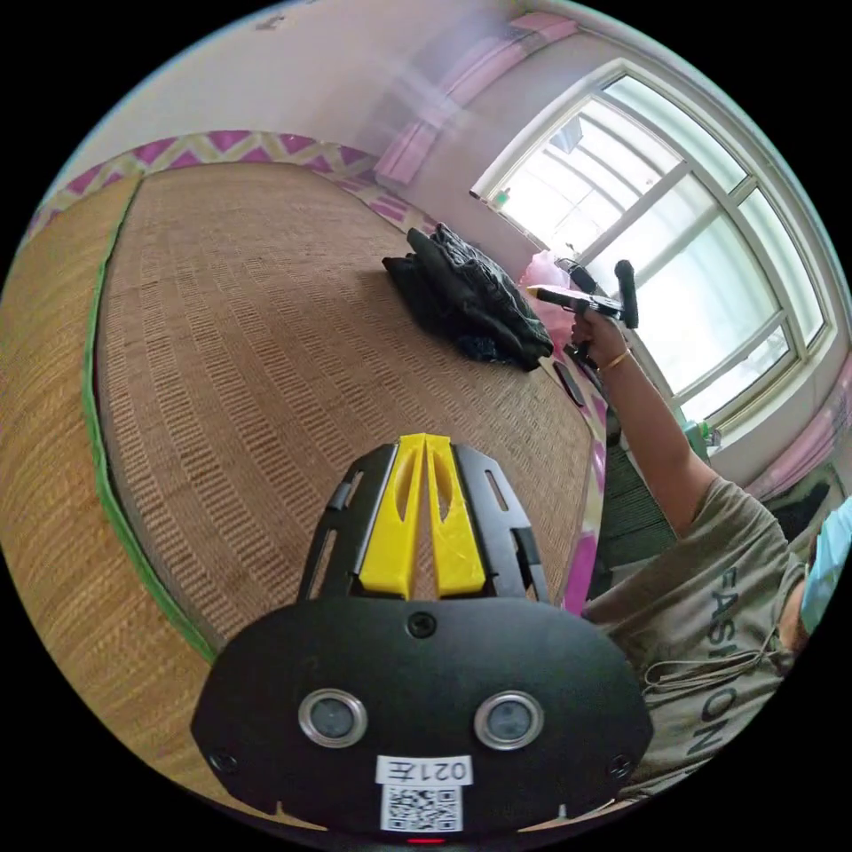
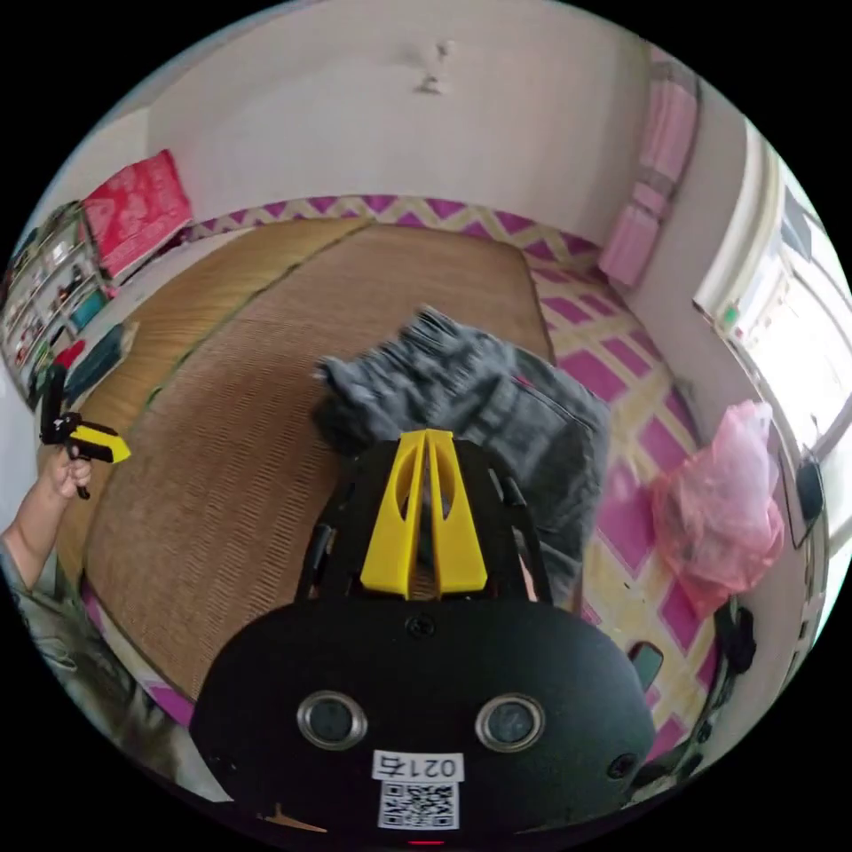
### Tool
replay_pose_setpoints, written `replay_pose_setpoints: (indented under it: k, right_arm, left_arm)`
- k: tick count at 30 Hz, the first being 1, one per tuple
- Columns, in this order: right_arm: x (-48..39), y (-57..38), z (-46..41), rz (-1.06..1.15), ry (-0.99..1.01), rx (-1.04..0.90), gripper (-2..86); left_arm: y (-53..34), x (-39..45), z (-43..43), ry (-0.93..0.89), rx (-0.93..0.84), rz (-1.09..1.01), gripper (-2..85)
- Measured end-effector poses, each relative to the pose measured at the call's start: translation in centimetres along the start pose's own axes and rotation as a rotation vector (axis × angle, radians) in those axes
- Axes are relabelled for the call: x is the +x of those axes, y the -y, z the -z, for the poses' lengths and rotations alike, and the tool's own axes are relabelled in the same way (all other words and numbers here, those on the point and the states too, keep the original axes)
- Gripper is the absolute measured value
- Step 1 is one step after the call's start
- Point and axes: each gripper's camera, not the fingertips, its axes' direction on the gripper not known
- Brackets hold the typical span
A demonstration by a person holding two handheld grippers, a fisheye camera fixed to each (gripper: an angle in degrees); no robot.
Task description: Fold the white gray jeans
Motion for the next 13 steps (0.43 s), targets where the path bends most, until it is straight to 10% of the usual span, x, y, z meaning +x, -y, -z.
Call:
replay_pose_setpoints:
  k: [13]
  right_arm:
    - [-53.0,11.5,1.5,0.742,0.732,0.004,-0.6]
  left_arm:
    - [-43.8,-5.9,29.4,0.172,0.462,0.142,-1.0]
